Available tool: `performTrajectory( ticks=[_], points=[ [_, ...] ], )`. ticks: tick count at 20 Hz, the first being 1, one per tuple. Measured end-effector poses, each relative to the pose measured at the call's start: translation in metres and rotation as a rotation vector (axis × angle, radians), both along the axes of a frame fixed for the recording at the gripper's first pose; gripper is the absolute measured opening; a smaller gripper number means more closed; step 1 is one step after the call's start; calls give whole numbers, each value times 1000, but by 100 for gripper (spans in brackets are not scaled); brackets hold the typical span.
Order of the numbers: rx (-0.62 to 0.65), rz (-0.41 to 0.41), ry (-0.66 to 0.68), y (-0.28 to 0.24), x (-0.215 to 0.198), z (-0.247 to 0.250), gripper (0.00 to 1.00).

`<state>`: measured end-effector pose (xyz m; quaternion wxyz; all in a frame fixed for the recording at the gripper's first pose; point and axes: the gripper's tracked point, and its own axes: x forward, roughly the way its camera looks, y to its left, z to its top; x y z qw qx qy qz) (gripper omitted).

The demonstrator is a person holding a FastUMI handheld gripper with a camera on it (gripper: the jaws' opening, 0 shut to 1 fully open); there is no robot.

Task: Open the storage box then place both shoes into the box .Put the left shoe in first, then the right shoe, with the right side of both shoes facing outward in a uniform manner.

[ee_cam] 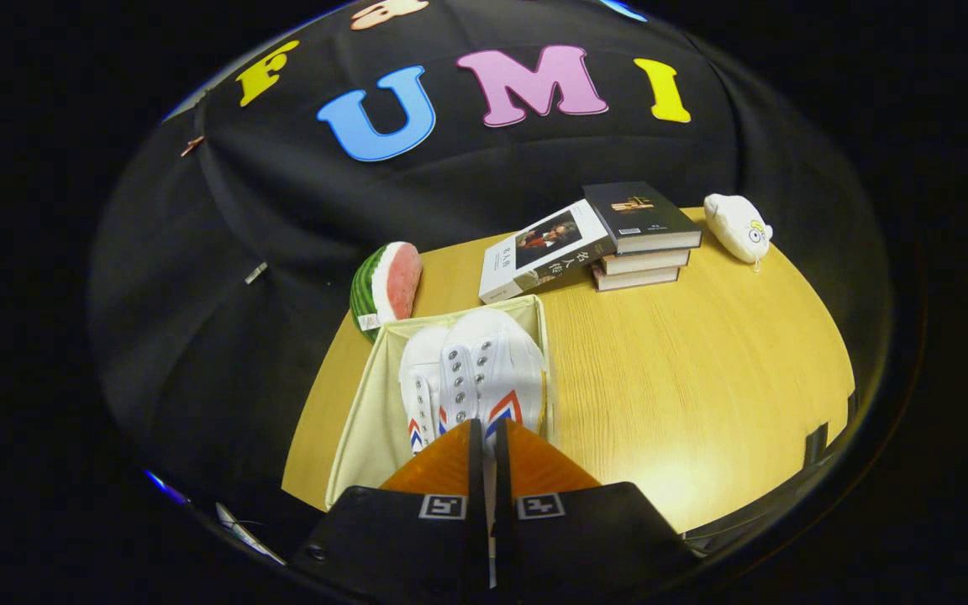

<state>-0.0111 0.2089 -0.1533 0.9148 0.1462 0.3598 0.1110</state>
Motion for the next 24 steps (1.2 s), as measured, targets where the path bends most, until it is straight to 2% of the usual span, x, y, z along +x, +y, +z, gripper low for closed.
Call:
performTrajectory(
  ticks=[1, 3, 6, 8, 12, 21, 24],
  points=[
    [59, -11, -11, 7, 4, 13, 13],
    [128, -50, -46, 5, 13, 35, 43],
    [105, -58, -72, -6, 14, 38, 94],
    [85, -52, -80, -10, 9, 39, 98],
    [24, -58, -145, -27, 0, 43, 99],
    [-120, -139, -498, -103, 13, 132, 98],
    [-168, -149, -579, -139, 15, 155, 98]
  ],
)
